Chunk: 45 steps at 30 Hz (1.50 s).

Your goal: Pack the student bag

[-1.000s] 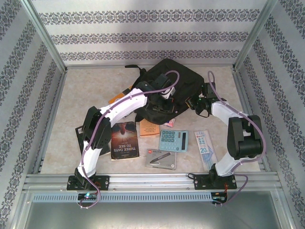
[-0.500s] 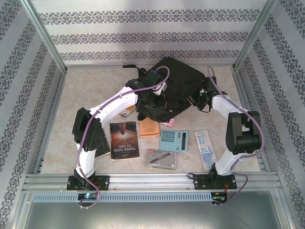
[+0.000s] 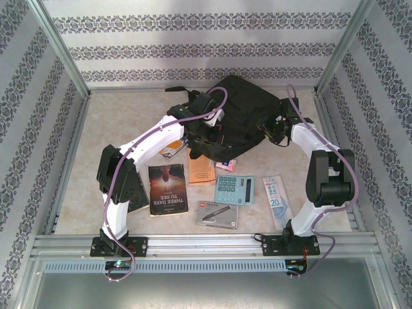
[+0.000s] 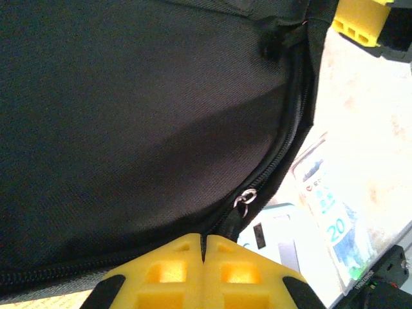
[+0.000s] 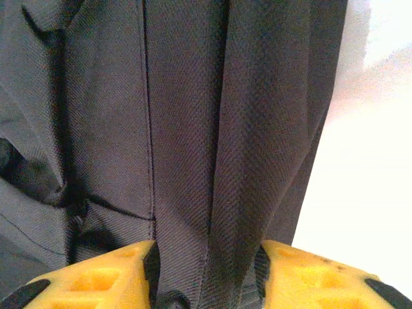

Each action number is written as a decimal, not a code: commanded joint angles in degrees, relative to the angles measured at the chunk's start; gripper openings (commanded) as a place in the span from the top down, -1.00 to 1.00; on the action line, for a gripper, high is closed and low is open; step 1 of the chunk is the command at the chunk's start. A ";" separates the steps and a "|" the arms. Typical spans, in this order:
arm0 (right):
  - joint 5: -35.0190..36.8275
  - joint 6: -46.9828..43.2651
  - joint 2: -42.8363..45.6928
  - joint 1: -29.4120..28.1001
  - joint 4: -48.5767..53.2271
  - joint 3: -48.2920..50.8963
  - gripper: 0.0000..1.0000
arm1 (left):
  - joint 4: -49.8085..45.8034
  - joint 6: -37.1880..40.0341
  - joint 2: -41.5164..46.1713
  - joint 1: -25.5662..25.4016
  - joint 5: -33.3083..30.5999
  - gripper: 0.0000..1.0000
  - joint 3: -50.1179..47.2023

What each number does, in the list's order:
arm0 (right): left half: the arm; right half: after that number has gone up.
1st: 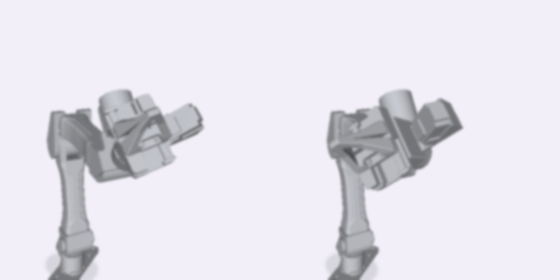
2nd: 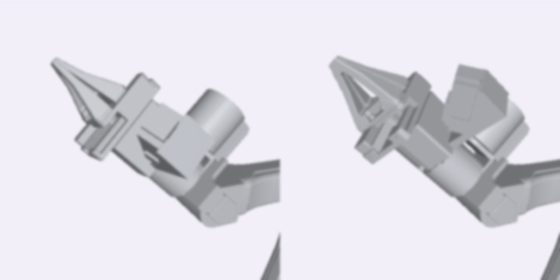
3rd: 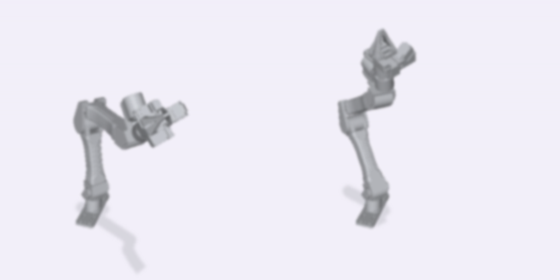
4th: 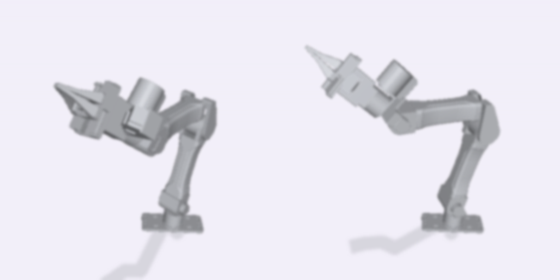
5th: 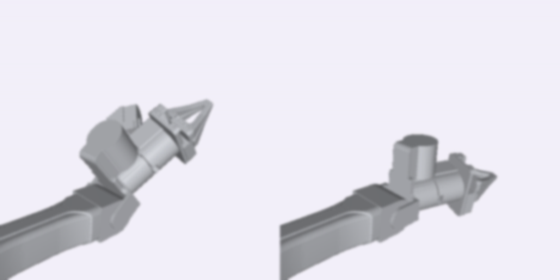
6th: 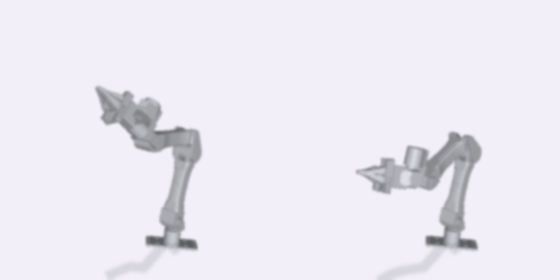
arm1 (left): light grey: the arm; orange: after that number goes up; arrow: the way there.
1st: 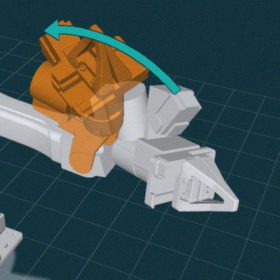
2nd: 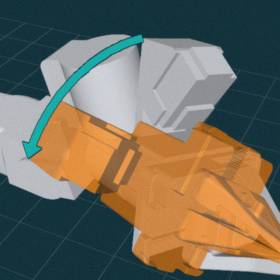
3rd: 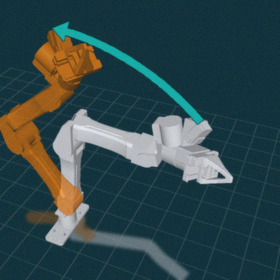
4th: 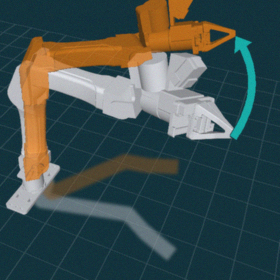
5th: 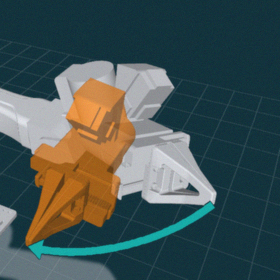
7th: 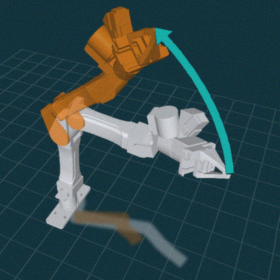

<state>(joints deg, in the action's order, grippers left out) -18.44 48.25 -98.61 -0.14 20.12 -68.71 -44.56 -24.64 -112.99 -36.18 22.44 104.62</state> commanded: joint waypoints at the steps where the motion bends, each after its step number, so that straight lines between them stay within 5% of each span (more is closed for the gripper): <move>1: 1.46 3.34 5.42 -0.53 3.29 0.34 -0.05 | -0.34 -0.67 -1.30 0.85 2.84 1.00 5.70; 9: -5.02 19.63 16.43 -3.67 -2.52 13.69 -0.22 | -0.51 -2.24 -4.81 0.29 5.75 1.00 13.35; 17: -5.11 26.41 16.00 -10.48 -8.66 14.49 -0.22 | -1.00 -2.52 -6.10 -1.12 5.60 1.00 15.47; 20: -4.85 27.16 14.50 -11.28 -10.95 14.65 -0.09 | -1.34 -2.60 -6.10 -1.39 5.38 1.00 16.17; 31: -3.25 22.11 13.70 -10.63 -9.96 16.12 0.97 | -3.12 -1.33 -6.06 -1.46 4.09 1.00 16.22; 45: -3.85 7.97 14.51 -4.62 -1.38 15.14 1.00 | -0.67 -0.71 -2.81 0.12 0.96 1.00 7.77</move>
<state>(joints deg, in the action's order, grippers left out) -23.90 61.32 -84.51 -6.09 15.25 -53.08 -46.63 -26.52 -118.98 -37.01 25.21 113.34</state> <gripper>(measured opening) 0.062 0.050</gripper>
